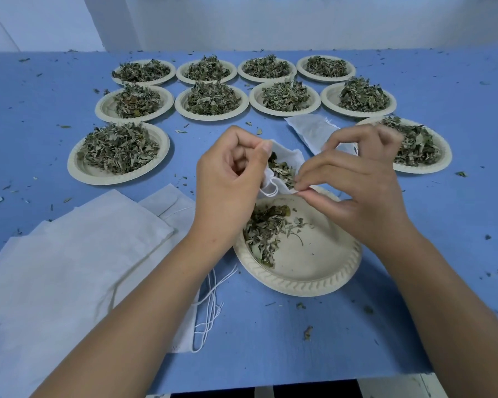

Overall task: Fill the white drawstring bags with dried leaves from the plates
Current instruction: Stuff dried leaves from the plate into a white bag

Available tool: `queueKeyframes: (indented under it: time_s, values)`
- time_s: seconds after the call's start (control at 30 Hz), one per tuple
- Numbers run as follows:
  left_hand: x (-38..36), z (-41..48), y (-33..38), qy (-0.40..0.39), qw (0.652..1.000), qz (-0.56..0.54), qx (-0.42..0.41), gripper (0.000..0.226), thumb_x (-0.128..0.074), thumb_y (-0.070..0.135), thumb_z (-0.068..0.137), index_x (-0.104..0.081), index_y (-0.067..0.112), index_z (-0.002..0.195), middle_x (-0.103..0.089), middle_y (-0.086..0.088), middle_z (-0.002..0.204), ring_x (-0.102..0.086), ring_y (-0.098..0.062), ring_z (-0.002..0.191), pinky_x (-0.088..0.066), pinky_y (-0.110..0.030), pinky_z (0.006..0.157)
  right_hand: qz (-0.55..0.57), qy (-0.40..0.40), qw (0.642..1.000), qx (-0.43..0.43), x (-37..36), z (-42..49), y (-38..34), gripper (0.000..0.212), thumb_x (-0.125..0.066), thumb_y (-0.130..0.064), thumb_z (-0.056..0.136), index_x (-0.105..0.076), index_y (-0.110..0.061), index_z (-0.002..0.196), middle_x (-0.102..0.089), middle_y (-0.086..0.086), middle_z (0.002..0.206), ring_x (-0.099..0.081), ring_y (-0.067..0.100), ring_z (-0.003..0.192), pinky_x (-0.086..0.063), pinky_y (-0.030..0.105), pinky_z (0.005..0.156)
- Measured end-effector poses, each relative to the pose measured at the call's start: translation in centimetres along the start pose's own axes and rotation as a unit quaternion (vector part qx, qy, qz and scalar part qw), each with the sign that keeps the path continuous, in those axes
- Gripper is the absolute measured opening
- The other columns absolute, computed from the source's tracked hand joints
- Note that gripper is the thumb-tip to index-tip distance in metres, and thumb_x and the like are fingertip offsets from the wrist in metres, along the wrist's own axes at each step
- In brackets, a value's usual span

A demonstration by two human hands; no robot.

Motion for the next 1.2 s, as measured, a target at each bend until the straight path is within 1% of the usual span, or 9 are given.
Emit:
queueKeyframes:
  time_s: [0.2,0.43,0.7,0.8,0.9,0.97,1.03,1.1,1.2]
  values:
    - [-1.7,-0.4,-0.3,-0.077,0.997,0.007,0.006,0.018,-0.061,0.013,0.095,-0.059,0.02,0.079,-0.06,-0.005,0.059,-0.052,-0.005,0.047,-0.041,-0.018,0.048,0.024,-0.103,0.994,-0.025,-3.0,-0.4,-0.5,0.012,-0.05,-0.016,0.086,-0.06,-0.011,0.083,-0.065,0.005,0.1,-0.03,0.003,0.126,-0.011,0.025,0.098]
    - [-1.4,-0.2,-0.3,-0.061,0.998,-0.006,0.011,0.018,-0.061,0.015,0.095,-0.06,0.021,0.079,-0.057,0.007,0.054,-0.05,-0.006,0.048,-0.041,-0.023,0.047,0.038,-0.111,0.992,-0.042,-2.0,-0.4,-0.1,0.035,-0.037,-0.027,0.089,-0.07,-0.022,0.098,-0.066,-0.018,0.11,-0.037,0.021,0.136,-0.013,0.05,0.107]
    - [-2.3,-0.8,0.5,-0.092,0.996,-0.005,-0.014,0.022,-0.061,0.008,0.094,-0.059,0.022,0.077,-0.061,0.011,0.059,-0.053,0.0,0.048,-0.041,-0.012,0.05,0.038,-0.209,0.976,-0.037,-5.5,-1.4,-1.3,0.037,-0.029,-0.027,0.091,-0.066,-0.021,0.088,-0.066,-0.012,0.11,-0.028,0.021,0.142,-0.005,0.05,0.114]
    - [-1.0,-0.3,0.3,-0.038,0.999,0.001,-0.011,0.018,-0.06,0.011,0.095,-0.059,0.02,0.08,-0.06,0.008,0.057,-0.053,-0.003,0.047,-0.043,-0.016,0.049,0.101,-0.123,0.984,-0.074,-3.1,-0.8,-0.2,0.037,-0.034,-0.023,0.092,-0.071,-0.019,0.092,-0.067,-0.013,0.11,-0.04,0.017,0.134,-0.013,0.046,0.111]
    - [1.0,0.2,0.3,0.038,0.999,0.018,-0.019,0.017,-0.058,0.014,0.096,-0.059,0.021,0.081,-0.058,0.011,0.056,-0.053,-0.004,0.049,-0.045,-0.021,0.05,0.149,0.003,0.976,-0.162,-0.1,-0.9,2.6,0.031,-0.044,-0.02,0.09,-0.068,-0.009,0.074,-0.07,-0.006,0.086,-0.061,0.016,0.095,-0.029,0.037,0.098]
    - [2.0,0.4,0.4,0.074,0.997,0.023,-0.025,0.018,-0.058,0.015,0.097,-0.057,0.021,0.08,-0.057,0.012,0.055,-0.054,-0.007,0.05,-0.045,-0.025,0.052,0.193,-0.076,0.948,-0.242,-2.1,-1.4,4.1,0.027,-0.053,-0.028,0.088,-0.066,-0.009,0.073,-0.068,-0.004,0.079,-0.06,0.014,0.081,-0.035,0.023,0.086]
    - [2.5,0.5,0.7,0.094,0.994,0.027,-0.037,0.019,-0.057,0.015,0.097,-0.055,0.021,0.079,-0.055,0.013,0.054,-0.054,-0.008,0.05,-0.046,-0.028,0.053,0.222,-0.256,0.897,-0.285,-6.2,-3.2,3.4,0.022,-0.068,-0.036,0.084,-0.069,-0.016,0.091,-0.065,-0.005,0.093,-0.057,0.004,0.085,-0.035,0.013,0.079]
    - [2.7,0.5,0.9,0.1,0.994,0.028,-0.045,0.02,-0.056,0.014,0.098,-0.054,0.021,0.079,-0.055,0.014,0.053,-0.054,-0.006,0.049,-0.047,-0.03,0.054,0.222,-0.38,0.858,-0.264,-8.9,-5.1,1.6,0.045,-0.076,-0.042,0.075,-0.063,-0.024,0.114,-0.057,-0.008,0.113,-0.052,-0.003,0.1,-0.036,0.012,0.088]
    - [2.5,0.4,0.9,0.095,0.994,0.033,-0.048,0.02,-0.056,0.015,0.098,-0.054,0.022,0.079,-0.055,0.014,0.053,-0.052,-0.005,0.048,-0.047,-0.034,0.053,0.247,-0.406,0.854,-0.213,-10.1,-5.4,-0.7,0.057,-0.082,-0.034,0.071,-0.06,-0.025,0.123,-0.052,-0.01,0.121,-0.045,0.002,0.114,-0.033,0.015,0.101]
Point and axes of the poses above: each hand's wrist, its own z-axis towards the middle knuckle, its own x-axis out of the back of the hand, y = z × x, the point moved 10 cm from there along z, towards the middle knuckle
